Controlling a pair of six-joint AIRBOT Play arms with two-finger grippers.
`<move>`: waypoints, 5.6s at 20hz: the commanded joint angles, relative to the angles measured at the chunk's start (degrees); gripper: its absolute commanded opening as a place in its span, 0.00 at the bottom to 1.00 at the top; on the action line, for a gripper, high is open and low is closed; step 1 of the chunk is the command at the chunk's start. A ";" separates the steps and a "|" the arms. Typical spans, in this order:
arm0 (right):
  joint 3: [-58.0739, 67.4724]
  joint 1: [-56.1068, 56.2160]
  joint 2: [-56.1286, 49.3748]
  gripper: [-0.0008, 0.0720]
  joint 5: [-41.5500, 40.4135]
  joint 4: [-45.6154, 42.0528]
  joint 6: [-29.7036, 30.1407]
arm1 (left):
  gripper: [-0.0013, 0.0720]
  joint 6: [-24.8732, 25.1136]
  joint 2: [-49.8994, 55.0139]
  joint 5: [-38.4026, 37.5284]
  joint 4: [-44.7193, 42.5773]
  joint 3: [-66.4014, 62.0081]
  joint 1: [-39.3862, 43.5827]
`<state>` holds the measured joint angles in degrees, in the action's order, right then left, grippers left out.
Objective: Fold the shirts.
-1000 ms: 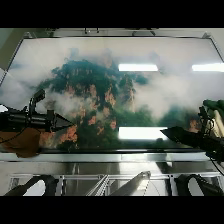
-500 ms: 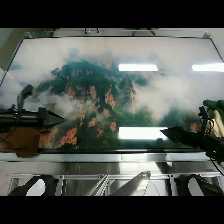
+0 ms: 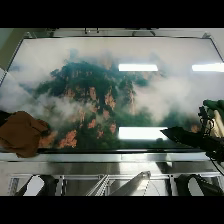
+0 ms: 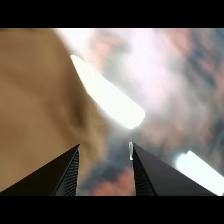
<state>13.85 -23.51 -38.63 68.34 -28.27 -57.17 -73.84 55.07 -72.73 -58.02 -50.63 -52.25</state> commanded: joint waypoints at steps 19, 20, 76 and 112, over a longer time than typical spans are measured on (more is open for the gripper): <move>-0.02 0.02 0.04 0.04 0.00 0.02 0.00 | 0.04 13.81 23.58 -17.35 43.71 -23.37 18.40; -0.02 0.02 0.04 0.04 0.00 0.04 0.00 | 0.04 13.81 22.18 -18.86 44.70 -24.68 24.06; 34.84 -12.28 11.54 0.04 10.34 47.50 11.41 | 0.05 11.96 -28.00 5.14 32.41 -17.46 22.40; 43.10 3.76 -56.46 0.64 1.57 -6.64 3.06 | 0.64 -5.40 23.67 6.05 17.11 13.27 69.07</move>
<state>56.80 -22.37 -94.39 69.56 -34.65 -53.74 -75.57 79.83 -73.52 -38.54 -40.49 11.49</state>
